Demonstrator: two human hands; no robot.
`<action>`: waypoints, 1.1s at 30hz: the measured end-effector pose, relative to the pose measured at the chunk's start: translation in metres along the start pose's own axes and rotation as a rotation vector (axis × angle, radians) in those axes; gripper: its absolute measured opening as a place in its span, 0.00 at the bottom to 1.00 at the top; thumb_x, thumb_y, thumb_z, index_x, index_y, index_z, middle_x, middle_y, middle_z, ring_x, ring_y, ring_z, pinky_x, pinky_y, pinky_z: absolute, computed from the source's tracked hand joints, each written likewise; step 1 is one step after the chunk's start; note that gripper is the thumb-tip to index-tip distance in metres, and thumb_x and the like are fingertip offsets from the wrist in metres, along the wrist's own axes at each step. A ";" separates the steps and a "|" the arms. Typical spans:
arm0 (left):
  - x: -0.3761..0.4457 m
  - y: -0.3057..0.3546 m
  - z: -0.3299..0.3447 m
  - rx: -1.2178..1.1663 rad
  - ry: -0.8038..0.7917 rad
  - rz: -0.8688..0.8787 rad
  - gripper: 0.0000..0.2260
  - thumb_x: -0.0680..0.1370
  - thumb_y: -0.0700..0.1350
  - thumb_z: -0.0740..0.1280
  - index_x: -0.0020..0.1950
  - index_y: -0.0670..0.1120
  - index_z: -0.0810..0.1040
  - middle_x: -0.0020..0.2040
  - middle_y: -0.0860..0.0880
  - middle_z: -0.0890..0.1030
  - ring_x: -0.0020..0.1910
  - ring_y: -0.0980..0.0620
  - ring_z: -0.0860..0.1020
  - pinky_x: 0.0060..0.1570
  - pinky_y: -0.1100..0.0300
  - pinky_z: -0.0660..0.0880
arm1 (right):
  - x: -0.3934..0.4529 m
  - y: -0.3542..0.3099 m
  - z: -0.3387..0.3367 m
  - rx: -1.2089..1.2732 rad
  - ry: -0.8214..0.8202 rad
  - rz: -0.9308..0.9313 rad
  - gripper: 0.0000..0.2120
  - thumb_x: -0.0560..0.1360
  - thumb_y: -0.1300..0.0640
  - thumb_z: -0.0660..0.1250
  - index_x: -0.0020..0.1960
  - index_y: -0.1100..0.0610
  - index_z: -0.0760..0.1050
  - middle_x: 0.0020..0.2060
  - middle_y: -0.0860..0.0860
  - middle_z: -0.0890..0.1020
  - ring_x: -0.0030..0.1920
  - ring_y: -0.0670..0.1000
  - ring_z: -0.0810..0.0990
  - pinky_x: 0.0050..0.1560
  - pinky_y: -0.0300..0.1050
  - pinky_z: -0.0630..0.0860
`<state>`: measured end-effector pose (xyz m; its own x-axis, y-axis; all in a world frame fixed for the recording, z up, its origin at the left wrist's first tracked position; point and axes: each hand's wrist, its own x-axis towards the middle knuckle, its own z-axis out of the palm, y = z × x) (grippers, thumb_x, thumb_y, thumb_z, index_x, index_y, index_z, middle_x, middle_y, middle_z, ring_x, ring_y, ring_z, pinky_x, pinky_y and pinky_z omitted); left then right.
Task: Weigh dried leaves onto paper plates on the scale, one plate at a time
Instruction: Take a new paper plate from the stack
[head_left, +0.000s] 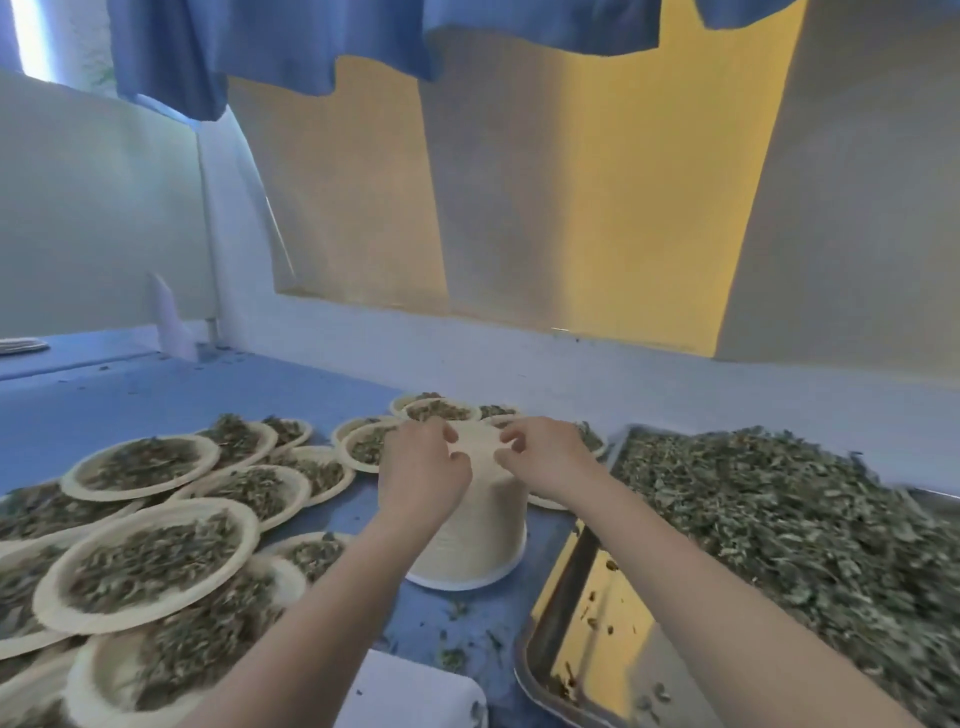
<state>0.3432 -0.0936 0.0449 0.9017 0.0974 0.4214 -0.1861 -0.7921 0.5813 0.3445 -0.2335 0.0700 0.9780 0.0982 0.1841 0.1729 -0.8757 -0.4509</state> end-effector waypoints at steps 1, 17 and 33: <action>0.006 -0.007 0.004 0.078 0.002 -0.035 0.15 0.74 0.42 0.64 0.61 0.43 0.75 0.59 0.43 0.77 0.61 0.44 0.72 0.59 0.54 0.68 | 0.007 0.006 0.007 -0.014 -0.007 0.027 0.20 0.79 0.52 0.62 0.67 0.59 0.72 0.61 0.55 0.77 0.59 0.54 0.76 0.57 0.46 0.71; 0.036 -0.031 -0.010 0.045 -0.247 -0.183 0.11 0.73 0.34 0.56 0.34 0.44 0.60 0.33 0.48 0.64 0.30 0.52 0.62 0.28 0.59 0.57 | 0.041 0.008 0.019 -0.062 -0.006 0.143 0.16 0.72 0.67 0.57 0.31 0.55 0.55 0.28 0.50 0.58 0.28 0.50 0.56 0.28 0.43 0.53; -0.087 -0.030 -0.099 -0.168 -0.146 -0.150 0.04 0.72 0.34 0.58 0.40 0.41 0.70 0.34 0.47 0.69 0.33 0.48 0.68 0.28 0.61 0.64 | -0.096 -0.024 0.002 0.178 0.000 -0.062 0.08 0.74 0.64 0.58 0.38 0.58 0.61 0.30 0.51 0.61 0.29 0.51 0.58 0.32 0.45 0.53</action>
<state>0.2320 -0.0186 0.0592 0.9686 0.1086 0.2235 -0.0970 -0.6630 0.7423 0.2469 -0.2208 0.0615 0.9648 0.1489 0.2165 0.2505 -0.7706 -0.5860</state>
